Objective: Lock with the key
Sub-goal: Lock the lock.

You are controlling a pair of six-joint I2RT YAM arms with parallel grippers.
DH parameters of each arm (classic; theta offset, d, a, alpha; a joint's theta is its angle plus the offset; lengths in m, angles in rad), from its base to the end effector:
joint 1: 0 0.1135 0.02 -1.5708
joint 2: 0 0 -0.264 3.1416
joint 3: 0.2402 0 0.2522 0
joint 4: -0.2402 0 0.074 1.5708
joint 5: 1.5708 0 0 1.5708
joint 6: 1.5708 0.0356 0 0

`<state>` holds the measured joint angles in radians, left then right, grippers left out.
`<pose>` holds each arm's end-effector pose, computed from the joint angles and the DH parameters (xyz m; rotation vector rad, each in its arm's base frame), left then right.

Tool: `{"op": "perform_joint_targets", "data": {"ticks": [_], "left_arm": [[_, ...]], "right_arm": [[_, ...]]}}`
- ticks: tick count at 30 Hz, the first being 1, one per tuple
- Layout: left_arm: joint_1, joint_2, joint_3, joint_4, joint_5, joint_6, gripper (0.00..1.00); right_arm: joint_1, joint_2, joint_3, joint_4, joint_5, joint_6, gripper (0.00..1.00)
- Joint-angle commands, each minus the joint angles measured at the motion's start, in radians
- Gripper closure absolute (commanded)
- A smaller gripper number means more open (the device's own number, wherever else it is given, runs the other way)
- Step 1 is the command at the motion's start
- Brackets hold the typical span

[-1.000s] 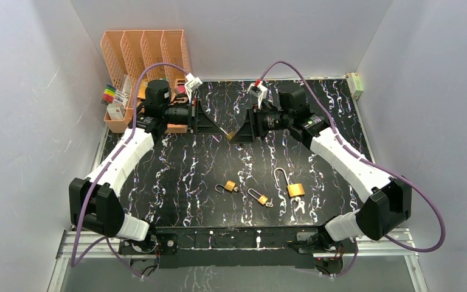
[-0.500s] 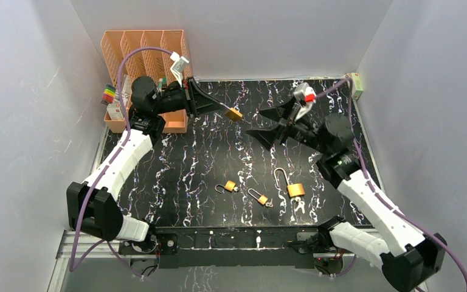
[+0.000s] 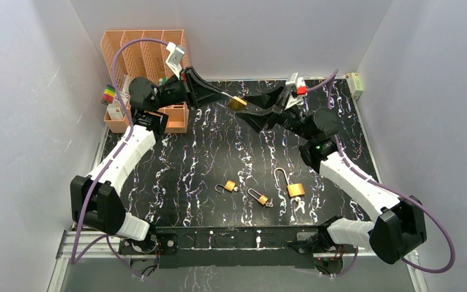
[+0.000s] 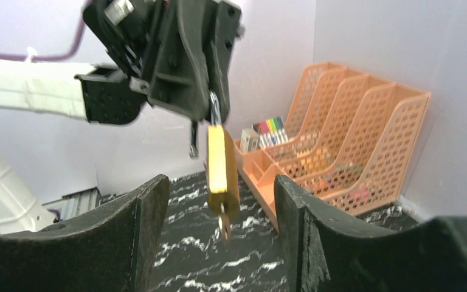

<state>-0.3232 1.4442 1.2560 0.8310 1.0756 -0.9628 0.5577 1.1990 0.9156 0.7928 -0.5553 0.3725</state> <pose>0.2852 -0.1286 0.4430 0.7671 1.2430 -1.5731 0.2167 0.1573 0.3994 -0.6297 1.0394 1.1139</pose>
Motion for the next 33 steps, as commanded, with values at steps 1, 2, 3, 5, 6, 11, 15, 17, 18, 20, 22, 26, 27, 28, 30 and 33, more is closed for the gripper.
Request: {"op": "perform_joint_targets", "data": {"ticks": [1, 2, 3, 5, 6, 11, 15, 17, 18, 20, 22, 26, 27, 28, 30, 33], "left_arm": [[-0.012, -0.009, 0.063, 0.122, -0.043, -0.028, 1.00], [-0.013, -0.007, 0.063, 0.125, -0.046, -0.028, 1.00], [-0.014, -0.004, 0.063, 0.128, -0.047, -0.027, 1.00], [-0.015, -0.002, 0.059, 0.138, -0.058, -0.027, 1.00], [-0.016, -0.001, 0.057, 0.143, -0.064, -0.028, 1.00], [-0.016, 0.004, 0.065, 0.156, -0.076, -0.025, 1.00], [-0.016, 0.014, 0.088, 0.161, -0.064, -0.029, 1.00], [-0.017, 0.015, 0.091, 0.163, -0.061, -0.029, 1.00], [-0.016, 0.015, 0.093, 0.164, -0.058, -0.030, 1.00], [-0.016, 0.013, 0.095, 0.169, -0.054, -0.034, 1.00], [-0.016, 0.008, 0.095, 0.171, -0.052, -0.035, 1.00], [-0.016, 0.000, 0.102, 0.174, -0.044, -0.038, 1.00], [-0.016, -0.001, 0.106, 0.177, -0.043, -0.041, 1.00], [-0.016, -0.001, 0.109, 0.184, -0.040, -0.047, 1.00], [-0.016, -0.002, 0.117, 0.202, -0.037, -0.060, 1.00], [-0.017, -0.006, 0.122, 0.220, -0.034, -0.074, 1.00]], "right_arm": [[0.017, 0.010, 0.114, 0.123, 0.011, 0.006, 0.33], [0.025, 0.016, 0.123, 0.119, 0.011, 0.005, 0.35], [0.031, 0.023, 0.132, 0.112, 0.009, 0.004, 0.38], [0.044, 0.038, 0.150, 0.095, 0.004, 0.000, 0.41], [0.049, 0.044, 0.156, 0.085, 0.001, -0.001, 0.42], [0.073, 0.047, 0.148, 0.073, 0.016, -0.014, 0.42], [0.075, 0.033, 0.129, 0.069, 0.044, -0.034, 0.36], [0.075, 0.030, 0.125, 0.066, 0.057, -0.042, 0.32], [0.075, 0.027, 0.124, 0.063, 0.063, -0.046, 0.27], [0.074, 0.023, 0.117, 0.061, 0.081, -0.056, 0.21], [0.075, 0.019, 0.112, 0.055, 0.099, -0.063, 0.19], [0.075, 0.017, 0.112, 0.047, 0.102, -0.064, 0.14], [0.076, 0.017, 0.112, 0.044, 0.101, -0.063, 0.13], [0.075, 0.016, 0.111, 0.042, 0.102, -0.064, 0.13], [0.075, 0.016, 0.108, 0.038, 0.106, -0.065, 0.13], [0.075, 0.020, 0.113, 0.038, 0.092, -0.059, 0.19]]}}
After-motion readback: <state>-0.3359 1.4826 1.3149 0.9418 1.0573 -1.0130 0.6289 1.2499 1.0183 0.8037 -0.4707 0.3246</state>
